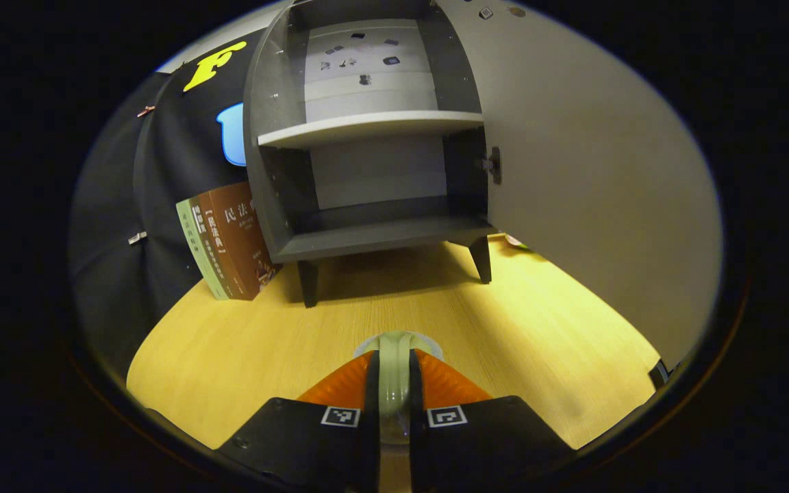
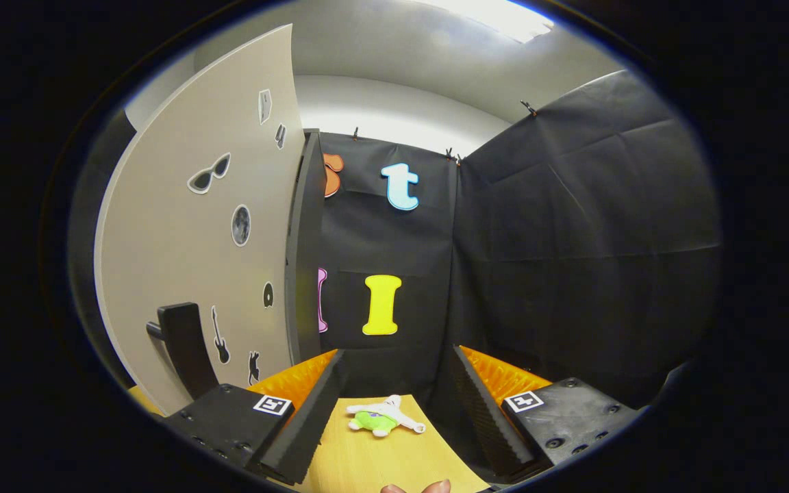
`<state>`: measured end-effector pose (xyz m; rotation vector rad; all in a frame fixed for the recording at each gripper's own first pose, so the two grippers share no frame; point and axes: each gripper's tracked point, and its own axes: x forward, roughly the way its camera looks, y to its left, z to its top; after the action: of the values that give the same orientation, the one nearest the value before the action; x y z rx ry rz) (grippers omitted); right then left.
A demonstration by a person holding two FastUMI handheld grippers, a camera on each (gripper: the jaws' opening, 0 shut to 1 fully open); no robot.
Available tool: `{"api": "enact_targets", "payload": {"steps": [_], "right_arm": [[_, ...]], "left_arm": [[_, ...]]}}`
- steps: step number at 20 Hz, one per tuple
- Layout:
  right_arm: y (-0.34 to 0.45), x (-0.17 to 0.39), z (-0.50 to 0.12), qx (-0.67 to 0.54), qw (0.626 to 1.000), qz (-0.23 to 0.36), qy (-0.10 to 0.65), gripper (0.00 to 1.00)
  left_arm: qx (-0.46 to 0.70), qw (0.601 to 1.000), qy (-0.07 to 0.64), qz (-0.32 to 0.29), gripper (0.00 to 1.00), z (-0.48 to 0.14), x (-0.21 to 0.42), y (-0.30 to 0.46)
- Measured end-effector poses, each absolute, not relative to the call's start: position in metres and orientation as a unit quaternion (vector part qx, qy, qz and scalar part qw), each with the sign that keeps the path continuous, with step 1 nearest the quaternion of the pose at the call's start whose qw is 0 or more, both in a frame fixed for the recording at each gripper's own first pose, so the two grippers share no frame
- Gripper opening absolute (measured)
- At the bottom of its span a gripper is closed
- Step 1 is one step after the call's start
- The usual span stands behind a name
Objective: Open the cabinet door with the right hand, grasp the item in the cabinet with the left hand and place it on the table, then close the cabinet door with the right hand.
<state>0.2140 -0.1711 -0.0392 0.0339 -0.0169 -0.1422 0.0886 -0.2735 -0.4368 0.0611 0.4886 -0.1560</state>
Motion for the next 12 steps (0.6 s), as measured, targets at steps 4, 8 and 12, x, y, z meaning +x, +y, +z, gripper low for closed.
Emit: {"api": "enact_targets", "payload": {"steps": [4,8,12], "right_arm": [[-0.173,0.222,-0.047,0.007,0.998,-0.065,-0.002,0.96],[-0.174,0.226,-0.052,0.010,0.998,-0.061,0.002,0.96],[-0.175,0.225,-0.054,0.007,0.998,-0.062,0.005,0.97]], "left_arm": [[0.022,0.963,0.260,-0.073,0.22,-0.462,0.083,-0.276],[0.015,0.958,0.274,-0.080,0.22,-0.477,0.078,-0.279],[0.007,0.956,0.283,-0.082,0.36,-0.483,0.074,-0.277]]}}
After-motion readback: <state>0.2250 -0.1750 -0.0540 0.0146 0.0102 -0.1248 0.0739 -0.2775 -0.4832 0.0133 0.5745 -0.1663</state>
